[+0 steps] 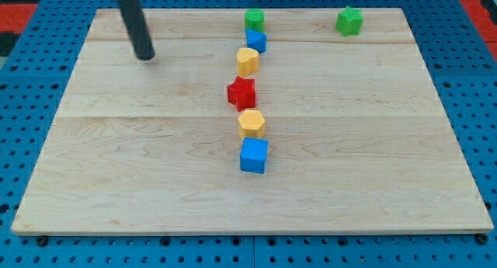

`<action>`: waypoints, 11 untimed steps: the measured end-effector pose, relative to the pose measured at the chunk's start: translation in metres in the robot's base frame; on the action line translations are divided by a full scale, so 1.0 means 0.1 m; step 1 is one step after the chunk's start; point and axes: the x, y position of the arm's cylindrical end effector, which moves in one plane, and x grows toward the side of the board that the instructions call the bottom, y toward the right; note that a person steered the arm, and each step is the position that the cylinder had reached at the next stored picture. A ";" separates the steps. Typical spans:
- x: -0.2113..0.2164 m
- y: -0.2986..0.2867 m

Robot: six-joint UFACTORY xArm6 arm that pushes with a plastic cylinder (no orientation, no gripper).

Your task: Keep the green circle parallel right to the blue triangle

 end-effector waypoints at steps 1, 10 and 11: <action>-0.25 -0.03; -0.68 1.58; -0.68 1.58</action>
